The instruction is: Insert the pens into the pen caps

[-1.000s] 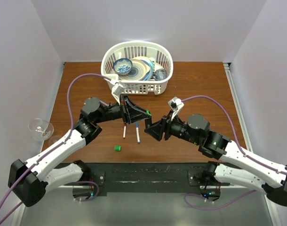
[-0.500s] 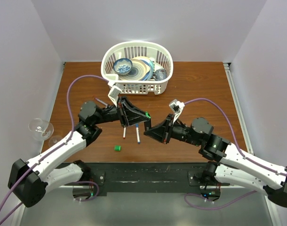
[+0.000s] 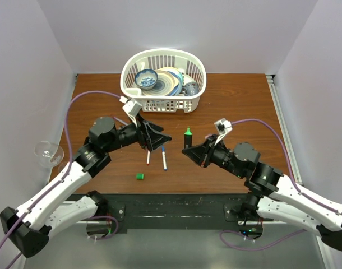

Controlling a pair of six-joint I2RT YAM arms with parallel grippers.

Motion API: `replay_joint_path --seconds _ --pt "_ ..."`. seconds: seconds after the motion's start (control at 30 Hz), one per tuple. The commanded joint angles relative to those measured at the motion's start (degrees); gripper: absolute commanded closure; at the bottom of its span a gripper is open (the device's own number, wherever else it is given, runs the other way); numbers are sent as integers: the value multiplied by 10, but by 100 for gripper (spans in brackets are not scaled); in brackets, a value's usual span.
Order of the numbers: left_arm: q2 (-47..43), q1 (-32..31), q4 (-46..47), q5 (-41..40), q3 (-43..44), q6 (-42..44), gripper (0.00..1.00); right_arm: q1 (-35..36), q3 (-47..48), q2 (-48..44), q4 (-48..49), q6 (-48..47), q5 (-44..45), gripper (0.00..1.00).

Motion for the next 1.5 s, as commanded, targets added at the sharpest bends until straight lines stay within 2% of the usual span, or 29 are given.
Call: replay_joint_path --seconds 0.0,0.1,0.2,0.27,0.37,0.4,0.47,0.7,0.93,1.17,1.23,1.47 --pt "-28 1 -213 -210 44 121 29 0 17 -35 -73 5 104 100" --pt "-21 1 -283 -266 43 253 29 -1 9 -55 -79 3 115 100" --pt "9 1 -341 -234 55 351 37 0 7 -67 -93 -7 132 100" --pt "39 1 -370 -235 58 430 39 -1 10 -78 -102 -16 147 100" --pt "88 -5 -405 -275 48 532 40 -1 15 -92 -113 -28 157 100" --pt "98 -15 -402 -311 41 556 35 0 17 -94 -119 -31 161 100" --pt "124 -19 -403 -335 23 588 33 -1 23 -97 -127 -39 165 100" --pt "142 -26 -439 -206 -8 722 34 -1 30 -109 -143 -49 166 100" --pt "105 -26 -420 -161 -70 772 33 -1 18 -135 -150 -45 183 100" --pt "141 -38 -399 -186 -94 779 32 -1 12 -150 -152 -45 197 100" --pt "163 -45 -371 -217 -97 762 32 0 11 -151 -151 -44 199 100" --pt "201 -61 -373 -193 -95 759 34 0 16 -164 -167 -52 212 100"
